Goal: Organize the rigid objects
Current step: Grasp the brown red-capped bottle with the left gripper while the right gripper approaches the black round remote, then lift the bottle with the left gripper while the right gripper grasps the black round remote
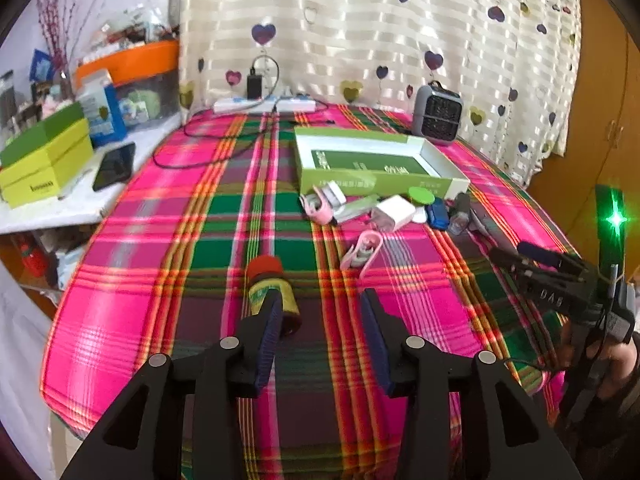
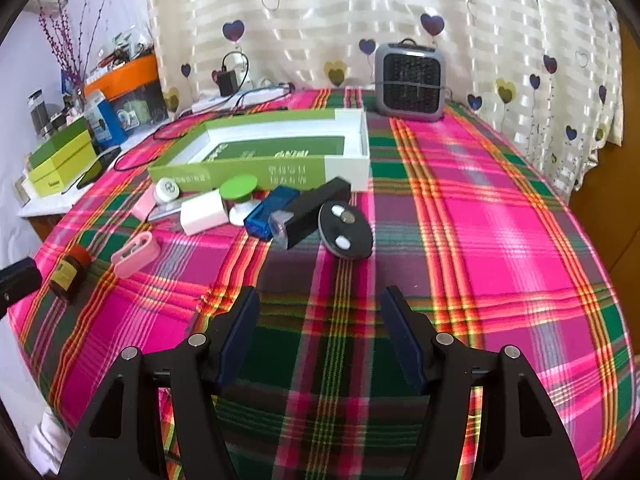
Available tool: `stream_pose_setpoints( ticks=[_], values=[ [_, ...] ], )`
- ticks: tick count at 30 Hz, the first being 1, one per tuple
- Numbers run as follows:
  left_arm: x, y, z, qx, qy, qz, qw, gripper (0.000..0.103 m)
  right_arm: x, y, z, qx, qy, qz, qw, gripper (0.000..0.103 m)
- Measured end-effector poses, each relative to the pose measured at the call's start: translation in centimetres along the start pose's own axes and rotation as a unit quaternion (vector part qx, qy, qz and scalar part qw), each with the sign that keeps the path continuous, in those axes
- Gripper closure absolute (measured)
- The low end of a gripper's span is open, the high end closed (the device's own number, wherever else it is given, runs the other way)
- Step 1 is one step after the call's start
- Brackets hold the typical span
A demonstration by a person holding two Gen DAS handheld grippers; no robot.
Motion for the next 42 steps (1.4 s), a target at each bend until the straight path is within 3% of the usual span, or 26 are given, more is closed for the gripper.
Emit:
stream_pose_setpoints(
  ticks=[8,23,29,34,42],
  values=[
    [0.5,-0.1,-1.1,-0.012,0.028,0.001,0.9995,0.064,-0.3,0.0,-0.2,-0.006,0.001,0.004,1.0,0.039],
    [5.0,0.7,-2.5,-0.044,0.01,-0.057,0.9974,0.064,-0.1,0.7,2.2,0.03,0.005,-0.002,1.0,0.039],
    [5.5,1.1,-2.6,-0.045,0.012,-0.058,0.9972,0.064,1.0,2.2,2.4,0.013,0.022,-0.022,0.999,0.039],
    [5.9,1.6,-2.6,-0.041,0.025,-0.062,0.9969,0.064,2.4,3.4,2.0,-0.008,0.014,-0.044,0.999,0.039],
    [6.0,2.0,-3.2,-0.057,0.015,-0.063,0.9963,0.064,4.3,4.8,1.7,-0.022,0.006,-0.077,0.997,0.039]
  ],
)
Point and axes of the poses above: each gripper's, at about its wrist camera, not at the fingertips, and x roughly the way its jaws point, z to its right, y to its top, the point moved 1 cm from there along x, roughly the way its jaws point, and after that the axes turned 11 degrees about -z, right-handed, at the moved point
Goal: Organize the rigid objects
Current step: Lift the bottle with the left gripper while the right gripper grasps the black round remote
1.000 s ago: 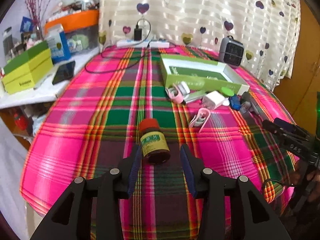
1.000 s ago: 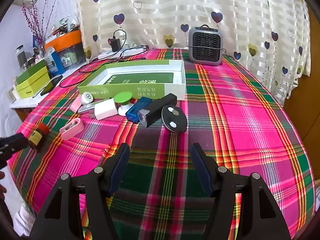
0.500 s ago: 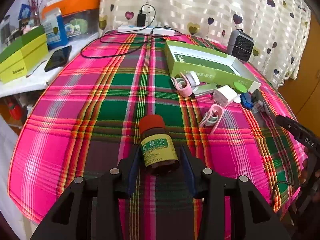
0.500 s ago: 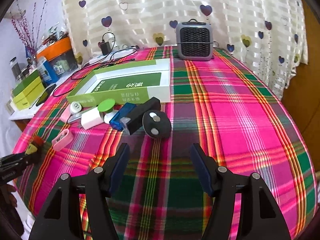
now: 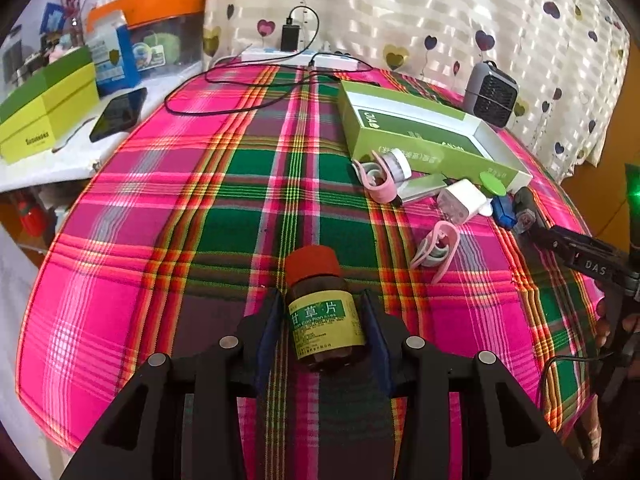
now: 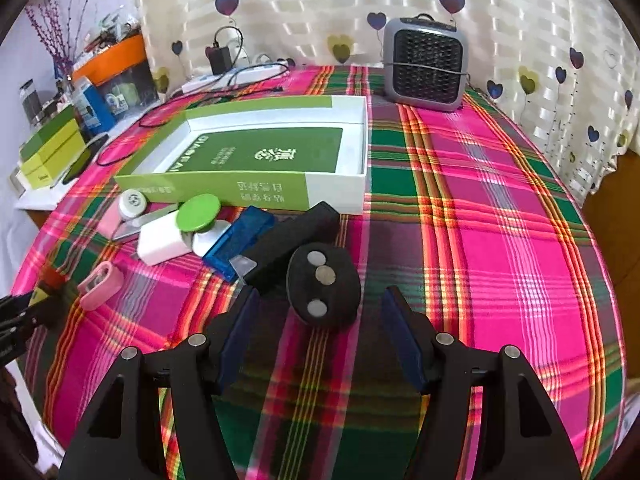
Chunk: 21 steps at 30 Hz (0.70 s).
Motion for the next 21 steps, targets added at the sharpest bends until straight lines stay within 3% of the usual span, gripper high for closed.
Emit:
stream_pose_setpoints(
  ticks=[6,10,17,21],
  values=[
    [0.1,0.22,-0.1,-0.005,-0.003,0.001,1.0,0.064,0.35,0.26,0.17,-0.004,-0.002,-0.009,1.0,0.039],
    [0.15,0.32,-0.31,-0.005,0.006,0.0,1.0,0.073,0.38,0.38,0.25,-0.003,-0.001,-0.007,1.0,0.039],
    [0.13,0.4,-0.56,-0.009,-0.003,0.0,1.0,0.073,0.32,0.58,0.67,0.006,-0.006,-0.004,1.0,0.064],
    [0.1,0.54,-0.45,-0.006,-0.006,-0.002,1.0,0.073,0.25,0.56,0.66,0.006,-0.006,-0.003,1.0,0.064]
  ],
)
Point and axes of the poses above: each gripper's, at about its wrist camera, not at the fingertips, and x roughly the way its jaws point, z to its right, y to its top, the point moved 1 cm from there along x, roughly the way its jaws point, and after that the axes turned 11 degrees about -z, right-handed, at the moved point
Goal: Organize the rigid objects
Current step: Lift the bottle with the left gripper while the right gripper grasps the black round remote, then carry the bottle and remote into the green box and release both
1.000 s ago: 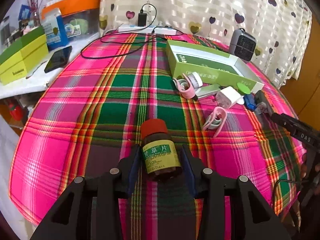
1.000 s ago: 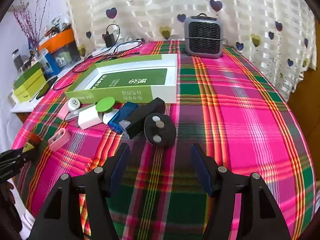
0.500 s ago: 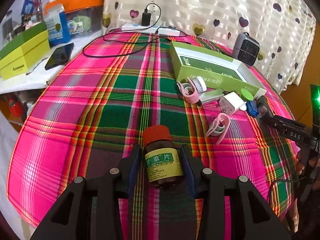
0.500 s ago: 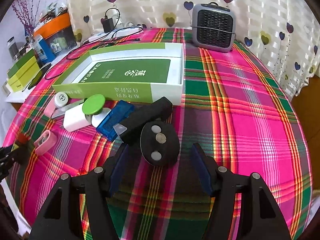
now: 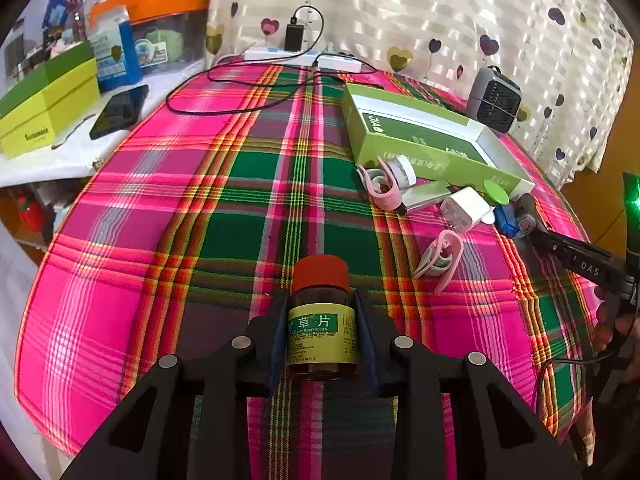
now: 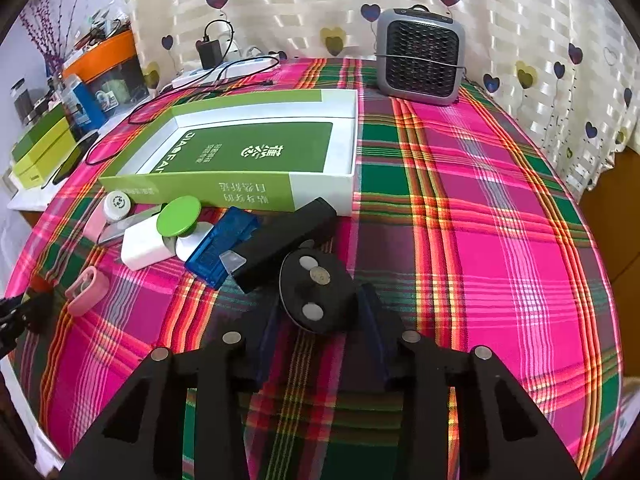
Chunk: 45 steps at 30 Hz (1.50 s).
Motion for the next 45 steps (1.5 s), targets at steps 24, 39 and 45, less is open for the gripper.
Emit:
stream_pose_setpoints(
  ticks=[24,39,45],
  values=[
    [-1.5,5.5,3.7,0.061,-0.031,0.028,0.9973,0.073,-3.9,2.6,-1.9,-0.008,0.021,0.05,0.998,0.067],
    [1.8,13.1,5.5,0.088,-0.052,0.02,0.9946,0.073,-1.0,7.9,-4.6,-0.021,0.043,0.031,0.998,0.067],
    [3.9,15.4,6.3,0.097,-0.062,0.009,0.9933,0.073,0.8,10.4,-5.6,-0.037,0.045,0.017,0.998,0.067]
  ],
)
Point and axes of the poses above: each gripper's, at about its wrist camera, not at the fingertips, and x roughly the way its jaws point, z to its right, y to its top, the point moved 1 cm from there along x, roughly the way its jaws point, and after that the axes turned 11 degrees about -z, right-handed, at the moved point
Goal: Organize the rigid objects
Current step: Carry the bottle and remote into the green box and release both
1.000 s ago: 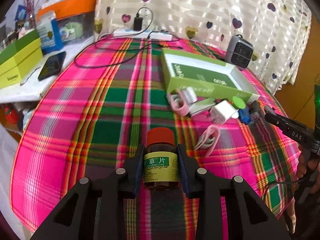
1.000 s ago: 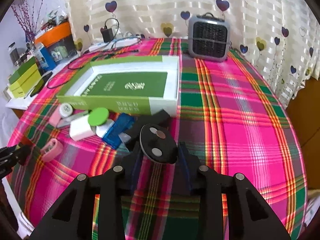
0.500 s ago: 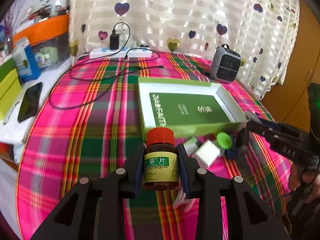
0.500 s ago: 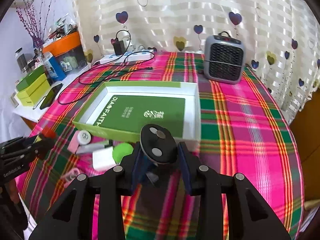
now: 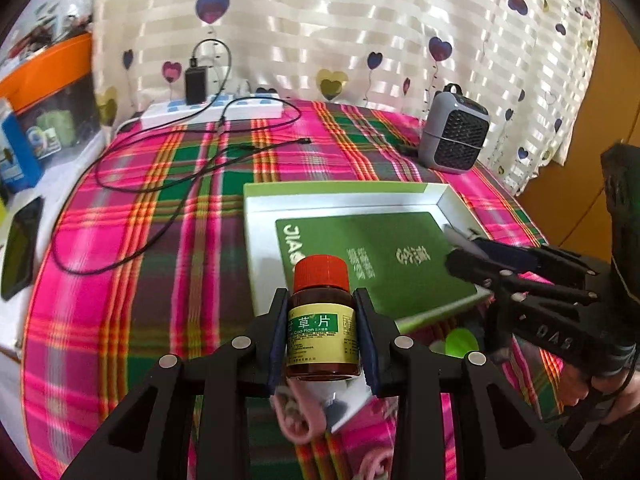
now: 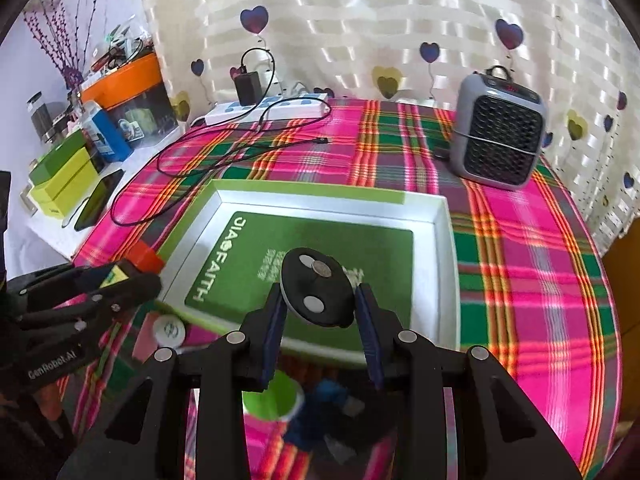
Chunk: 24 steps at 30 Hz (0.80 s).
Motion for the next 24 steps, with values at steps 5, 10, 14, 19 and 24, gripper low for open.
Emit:
stream_pose_setpoints(
  ticks=[5,10,14,19,24],
  values=[
    [2.3,1.6,-0.2,0.005,-0.002,-0.019,0.9998,0.073,1.9,1.5,-0.1,-0.005,-0.002,-0.014,1.0,0.066],
    [3.8,2.8,-0.6,0.006,0.003,-0.028,0.9996,0.073,3.6,2.7,0.0,-0.006,0.002,-0.03,1.0,0.066],
    [4.6,3.2,-0.7,0.011,0.003,-0.034,0.9994,0.073,4.9,3.1,-0.2,-0.008,0.002,-0.043,0.999,0.066],
    [5.4,3.4,-0.8,0.016,0.005,-0.039,0.9991,0.073,5.7,3.1,-0.4,-0.009,0.006,-0.052,0.999,0.066],
    [5.7,3.7,-0.5,0.023,0.011,-0.041,0.9988,0.073,6.3,3.3,-0.3,-0.006,0.004,-0.059,0.998,0.066]
  ],
)
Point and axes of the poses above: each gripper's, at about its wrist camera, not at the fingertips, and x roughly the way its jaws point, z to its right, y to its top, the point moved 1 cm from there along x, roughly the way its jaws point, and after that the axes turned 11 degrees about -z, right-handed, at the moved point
